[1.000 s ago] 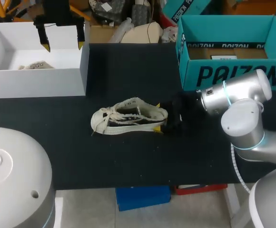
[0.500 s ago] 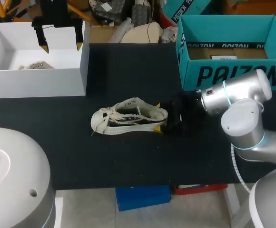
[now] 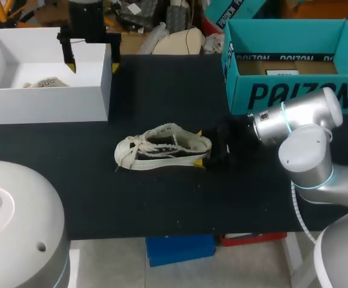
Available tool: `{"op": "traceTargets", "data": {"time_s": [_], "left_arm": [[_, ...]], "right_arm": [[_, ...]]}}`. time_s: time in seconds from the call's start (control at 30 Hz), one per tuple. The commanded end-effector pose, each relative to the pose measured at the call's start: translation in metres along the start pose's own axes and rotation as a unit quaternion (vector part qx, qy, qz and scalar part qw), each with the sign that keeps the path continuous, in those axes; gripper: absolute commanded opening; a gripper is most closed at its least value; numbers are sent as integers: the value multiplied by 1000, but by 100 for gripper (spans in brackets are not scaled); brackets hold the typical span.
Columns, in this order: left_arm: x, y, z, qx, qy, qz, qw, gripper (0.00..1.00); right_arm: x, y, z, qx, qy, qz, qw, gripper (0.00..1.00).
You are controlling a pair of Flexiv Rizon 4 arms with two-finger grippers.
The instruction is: Take the shoe out of the shoebox, open the shoe tongue, remove and reinsert the insole, then place the shoe into the shoebox
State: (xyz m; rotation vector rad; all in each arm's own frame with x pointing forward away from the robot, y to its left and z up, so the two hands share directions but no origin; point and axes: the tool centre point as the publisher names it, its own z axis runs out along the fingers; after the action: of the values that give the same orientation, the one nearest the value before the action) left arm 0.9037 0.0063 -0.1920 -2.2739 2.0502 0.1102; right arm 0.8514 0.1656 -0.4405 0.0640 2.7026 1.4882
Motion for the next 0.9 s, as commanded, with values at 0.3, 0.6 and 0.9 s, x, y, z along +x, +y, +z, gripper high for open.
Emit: {"op": "traceTargets", "data": {"time_s": [0.3,0.6,0.9], "left_arm": [[78,56,26,-9,-66,2,998,100],[102,75,42,-20,-83,21,996,100],[102,75,42,-20,-83,21,996,100]], "right_arm": [[-2,-1,4,1,-1,1,1000,0],[-2,-1,4,1,-1,1,1000,0],[-2,-1,4,1,-1,1,1000,0]]}}
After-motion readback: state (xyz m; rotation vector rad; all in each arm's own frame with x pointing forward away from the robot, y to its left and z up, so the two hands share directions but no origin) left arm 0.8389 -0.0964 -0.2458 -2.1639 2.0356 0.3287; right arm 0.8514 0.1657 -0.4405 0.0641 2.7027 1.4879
